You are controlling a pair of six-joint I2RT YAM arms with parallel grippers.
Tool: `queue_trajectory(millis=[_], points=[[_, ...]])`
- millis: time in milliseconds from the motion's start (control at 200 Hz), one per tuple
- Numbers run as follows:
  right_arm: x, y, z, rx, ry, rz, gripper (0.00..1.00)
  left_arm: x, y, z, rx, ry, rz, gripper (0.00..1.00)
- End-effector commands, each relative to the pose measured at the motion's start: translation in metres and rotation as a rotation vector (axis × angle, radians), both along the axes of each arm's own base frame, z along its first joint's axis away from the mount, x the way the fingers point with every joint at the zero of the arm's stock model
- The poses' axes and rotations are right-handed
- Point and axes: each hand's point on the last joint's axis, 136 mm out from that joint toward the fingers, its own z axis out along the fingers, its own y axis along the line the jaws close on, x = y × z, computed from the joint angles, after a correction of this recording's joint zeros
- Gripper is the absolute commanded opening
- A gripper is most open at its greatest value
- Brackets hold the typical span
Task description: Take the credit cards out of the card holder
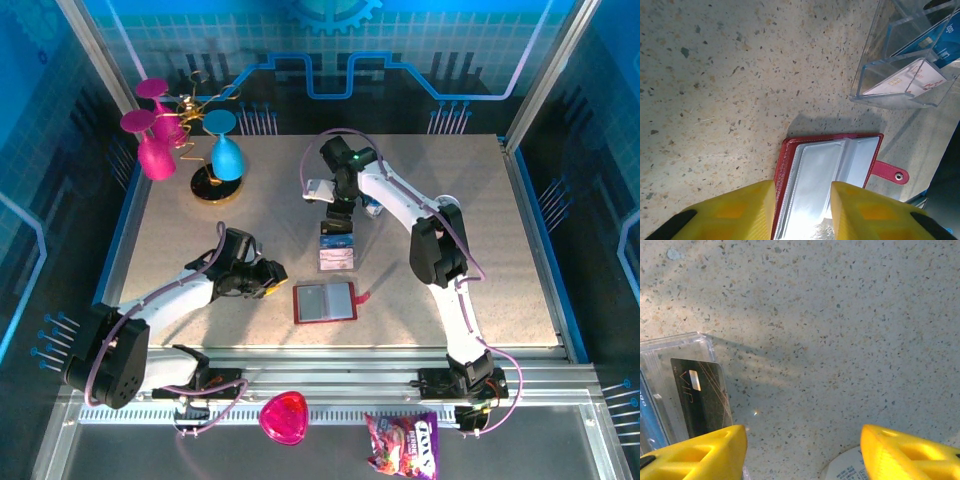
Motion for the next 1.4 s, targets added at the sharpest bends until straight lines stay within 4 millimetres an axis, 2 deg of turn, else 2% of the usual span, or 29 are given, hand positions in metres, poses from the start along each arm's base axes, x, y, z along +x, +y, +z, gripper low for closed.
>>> queue_trajectory(millis=[0, 120, 420, 630, 845, 1161, 1396], points=[[-0.013, 0.005, -0.01, -0.001, 0.061, 0.012, 0.62, -0.003, 0.004, 0.003, -0.005, -0.003, 0.006, 0.35], [-0.012, 0.006, -0.004, 0.002, 0.049, 0.012, 0.62, -0.004, 0.004, 0.003, -0.006, -0.002, 0.002, 0.35], [-0.023, 0.016, 0.035, 0.129, 0.025, 0.0, 0.62, -0.001, -0.007, 0.001, -0.052, 0.014, -0.03, 0.35], [-0.048, 0.016, 0.056, 0.22, 0.084, -0.071, 0.58, 0.002, -0.015, -0.007, -0.079, 0.038, -0.051, 0.35], [-0.075, 0.022, 0.069, 0.386, 0.17, -0.272, 0.54, 0.004, -0.026, -0.012, -0.09, 0.049, -0.08, 0.33], [-0.133, 0.039, 0.059, 0.613, 0.424, -0.596, 0.4, -0.006, -0.041, -0.025, -0.083, 0.089, -0.128, 0.3], [-0.172, 0.041, 0.028, 0.617, 0.604, -0.844, 0.35, -0.018, -0.045, -0.029, -0.065, 0.106, -0.143, 0.27]])
